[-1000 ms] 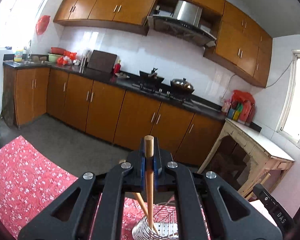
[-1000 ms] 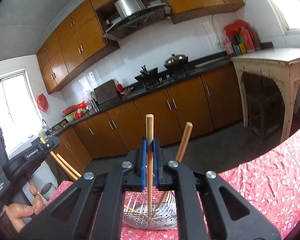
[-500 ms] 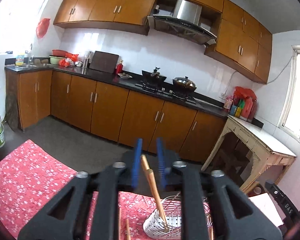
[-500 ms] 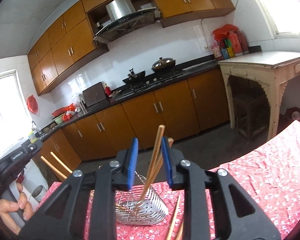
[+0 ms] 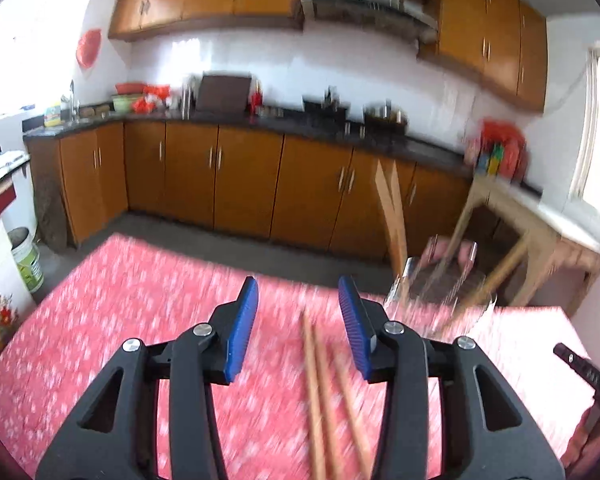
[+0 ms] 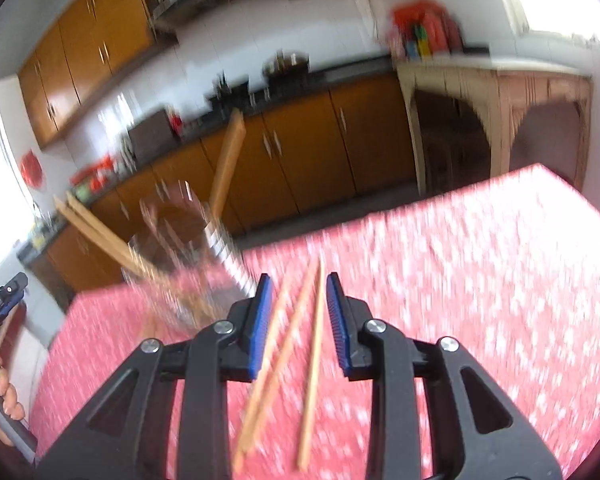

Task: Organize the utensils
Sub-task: 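Move both open tools back over the remaining chopsticks on the cloth, then close the left tool on a chopstick while the right tool grasps another chopstick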

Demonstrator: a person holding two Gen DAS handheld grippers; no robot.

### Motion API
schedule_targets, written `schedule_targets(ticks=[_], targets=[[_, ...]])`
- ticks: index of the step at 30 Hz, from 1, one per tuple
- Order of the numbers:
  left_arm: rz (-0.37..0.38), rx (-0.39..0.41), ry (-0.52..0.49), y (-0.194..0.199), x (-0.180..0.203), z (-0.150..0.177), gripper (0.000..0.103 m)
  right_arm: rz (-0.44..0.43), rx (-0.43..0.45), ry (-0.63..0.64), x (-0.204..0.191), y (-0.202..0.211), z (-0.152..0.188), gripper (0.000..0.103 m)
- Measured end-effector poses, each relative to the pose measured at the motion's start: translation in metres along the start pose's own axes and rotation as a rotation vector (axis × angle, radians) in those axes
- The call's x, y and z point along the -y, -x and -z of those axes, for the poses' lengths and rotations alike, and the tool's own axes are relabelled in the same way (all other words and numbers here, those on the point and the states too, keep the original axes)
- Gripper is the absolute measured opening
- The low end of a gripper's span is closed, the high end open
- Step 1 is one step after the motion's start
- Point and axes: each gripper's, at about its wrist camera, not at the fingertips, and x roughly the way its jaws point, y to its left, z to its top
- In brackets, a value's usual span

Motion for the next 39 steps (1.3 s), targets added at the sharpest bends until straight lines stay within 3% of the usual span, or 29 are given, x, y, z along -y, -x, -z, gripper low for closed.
schedule_targets(ticks=[6,10,16,20,26,33,35,39], targets=[[0.040,-0.150,-0.065,-0.020,-0.004,0.061,0.043,0.022,-0.181,0.058,-0.005,-0.032,0.062,0.029],[0.059,-0.225,-0.077,-0.032,-0.003,0.086,0.043,0.040,-0.239,0.106,-0.015,-0.046,0.085,0.029],[0.080,-0.287,-0.063,-0.041,-0.002,0.107,0.043,0.090,-0.256,0.153,-0.020,-0.055,0.093,0.028],[0.090,-0.315,-0.086,-0.047,0.004,0.114,0.043,0.122,-0.245,0.162,-0.019,-0.059,0.093,0.009],[0.081,-0.365,-0.092,-0.062,0.008,0.122,0.031,0.157,-0.230,0.060,0.007,-0.057,0.084,0.008],[0.077,-0.389,-0.129,-0.076,0.021,0.128,0.022,0.142,-0.232,0.083,0.004,-0.058,0.084,0.008],[0.062,-0.386,-0.148,-0.080,0.024,0.128,0.008,0.138,-0.234,0.098,0.000,-0.061,0.084,0.008],[0.011,-0.384,-0.112,-0.087,0.009,0.120,0.007,0.158,-0.226,0.090,0.004,-0.063,0.082,0.008]])
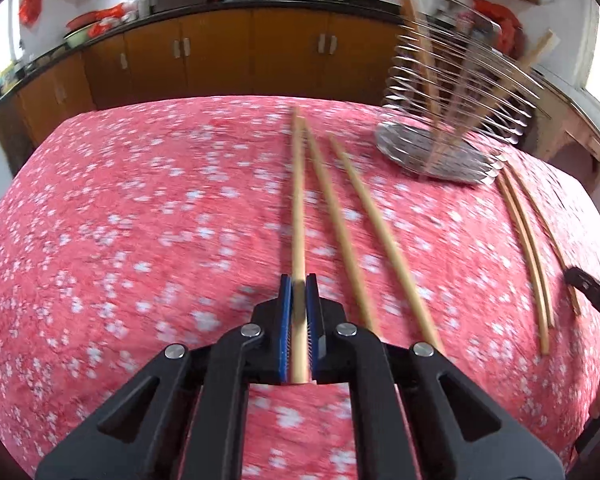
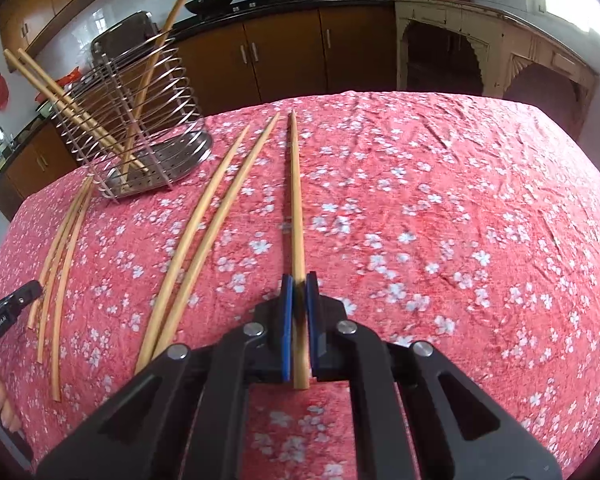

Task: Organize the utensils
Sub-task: 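Close the left tool on a chopstick while the right tool grasps another chopstick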

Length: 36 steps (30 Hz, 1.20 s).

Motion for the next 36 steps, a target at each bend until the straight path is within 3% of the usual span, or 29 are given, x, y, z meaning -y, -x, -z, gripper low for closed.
schedule_targets(ticks=[6,24,32,36], targets=[[-0.029,0.010,0.030,0.000,-0.027,-0.004,0.007,0.011,0.000,-0.029,0.015,-0.001,-0.004,0.008],[-0.035,0.006,0.007,-0.003,-0.023,-0.003,0.012,0.029,0.008,-0.008,0.014,0.003,0.002,0.008],[-0.030,0.002,-0.053,-0.005,-0.010,-0.004,0.031,0.034,0.007,-0.004,0.012,0.003,0.002,0.008],[-0.040,0.000,-0.063,-0.006,-0.006,-0.004,0.032,0.042,0.007,0.003,0.009,0.004,0.004,0.008]])
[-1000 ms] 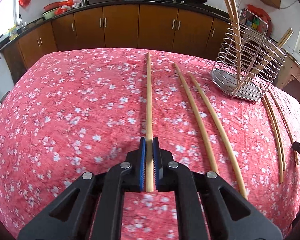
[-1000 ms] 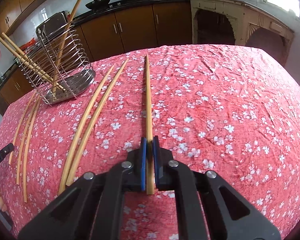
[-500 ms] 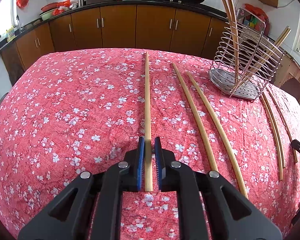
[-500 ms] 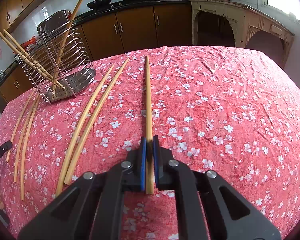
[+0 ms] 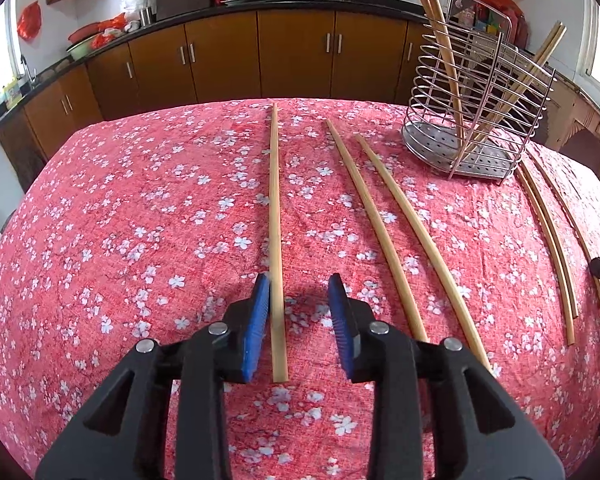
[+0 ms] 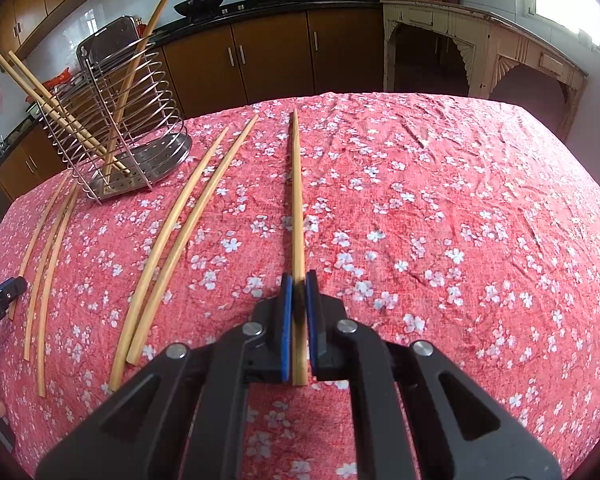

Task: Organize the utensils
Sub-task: 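Close the left tool on a chopstick while the right tool grasps another chopstick, then lift the left tool's chopstick over the wire holder while the right tool carries its chopstick there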

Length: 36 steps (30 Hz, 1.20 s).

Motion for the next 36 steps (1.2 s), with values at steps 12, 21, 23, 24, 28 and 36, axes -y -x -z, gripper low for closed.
schedule_targets(ticks=[12,21,23,24,28,36], targets=[[0.034,0.005,0.057,0.008,-0.015,0.009,0.007,-0.007,0.000,0.003,0.003,0.012,0.013,0.008],[0.059,0.075,0.049,0.041,-0.025,0.014,0.007,-0.001,0.083,0.007,0.014,0.054,0.018,0.008],[0.067,0.123,0.047,0.058,-0.028,0.013,0.007,0.004,0.128,0.013,0.016,0.072,0.015,0.008],[0.071,0.143,0.046,0.066,-0.029,0.012,0.007,0.007,0.149,0.017,0.017,0.079,0.014,0.008],[0.089,0.259,0.046,0.103,-0.036,0.003,0.007,0.018,0.251,0.035,0.015,0.116,0.004,0.008],[0.108,0.405,0.082,0.147,-0.041,-0.028,0.007,-0.023,0.390,0.036,0.013,0.159,-0.033,0.008]])
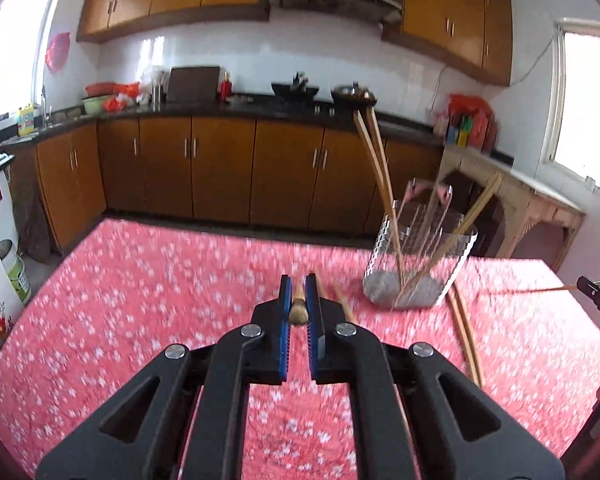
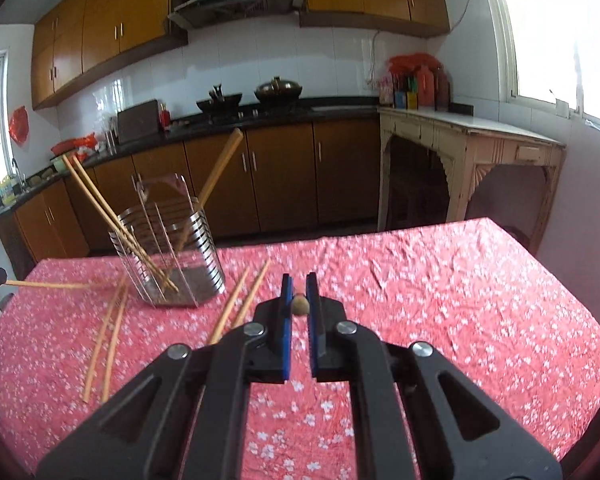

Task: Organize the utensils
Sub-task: 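Lift the left tool's chopstick over the wire holder while the right tool carries its chopstick there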

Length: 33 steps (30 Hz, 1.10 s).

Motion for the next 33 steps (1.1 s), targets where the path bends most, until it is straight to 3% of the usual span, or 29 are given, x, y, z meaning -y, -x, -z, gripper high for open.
schedule_targets(ticks=[11,27,33], targets=[[-0.022,0.092,0.017,0.012,0.007,-0.040,0.007,-0.085,0.090,-0.055,-0.005,0.011,-0.043,0.008],[-0.027,0.120,0.012,0.011,0.016,-0.051,0.007,-0.100,0.119,-0.049,-0.014,0.016,-0.054,0.008],[-0.031,0.176,-0.007,0.022,0.028,-0.079,0.007,-0.148,0.219,-0.058,-0.022,0.038,-0.090,0.007]])
